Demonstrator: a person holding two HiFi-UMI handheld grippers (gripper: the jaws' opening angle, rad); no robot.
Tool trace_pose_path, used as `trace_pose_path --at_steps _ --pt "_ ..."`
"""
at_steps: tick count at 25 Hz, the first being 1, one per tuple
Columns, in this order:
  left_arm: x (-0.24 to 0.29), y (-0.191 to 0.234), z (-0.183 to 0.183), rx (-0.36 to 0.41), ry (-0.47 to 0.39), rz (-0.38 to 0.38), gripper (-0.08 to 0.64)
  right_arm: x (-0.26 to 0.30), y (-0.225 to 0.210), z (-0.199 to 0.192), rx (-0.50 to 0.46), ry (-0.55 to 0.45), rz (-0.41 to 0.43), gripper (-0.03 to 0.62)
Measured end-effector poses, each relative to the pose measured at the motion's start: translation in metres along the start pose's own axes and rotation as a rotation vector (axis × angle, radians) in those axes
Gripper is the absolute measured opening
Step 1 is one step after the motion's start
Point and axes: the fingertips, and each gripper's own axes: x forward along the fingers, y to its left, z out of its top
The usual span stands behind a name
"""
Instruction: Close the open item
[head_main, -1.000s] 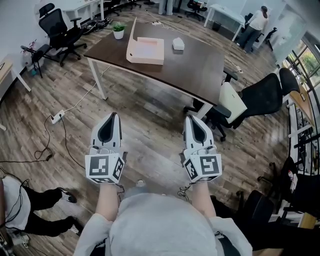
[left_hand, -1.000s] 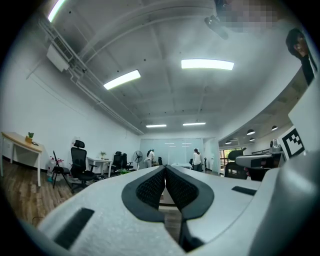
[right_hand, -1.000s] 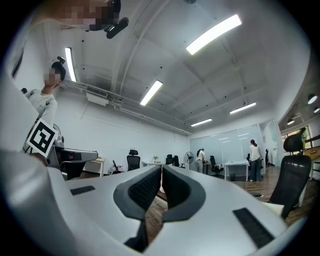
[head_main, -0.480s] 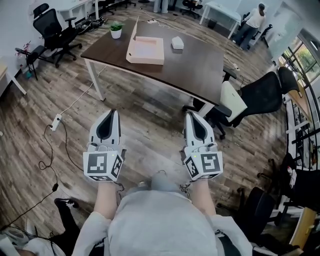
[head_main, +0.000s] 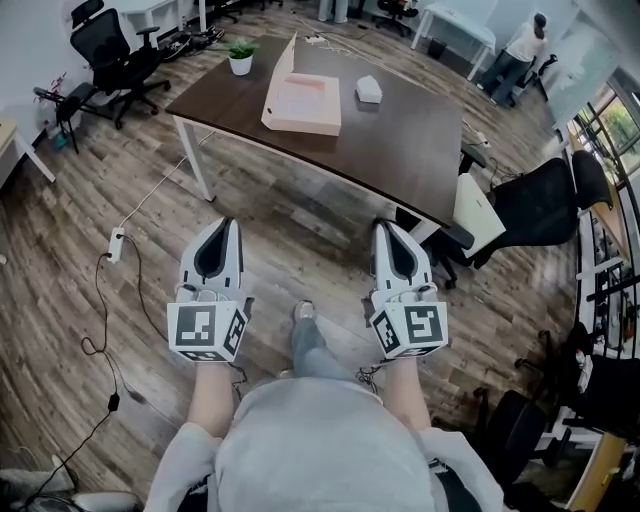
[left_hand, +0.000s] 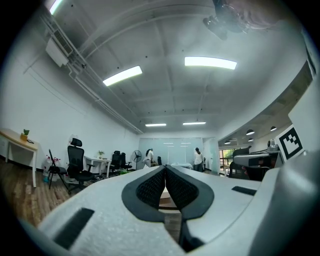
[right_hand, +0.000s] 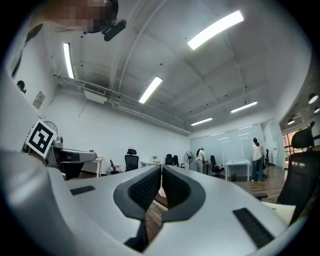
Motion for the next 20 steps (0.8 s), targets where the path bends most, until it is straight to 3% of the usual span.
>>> trace_pose_path --at_steps 9,20 --pt "0.085 0.035 -0.005 0.006 -0.003 0.055 0.009 0.098 -0.033 -0.008 0.009 -0.015 0.049 0.014" --pt "0.210 0.045 0.002 0.027 -0.022 0.065 0.009 0.206 -0.098 -0.006 0.003 -0.037 0.087 0.014"
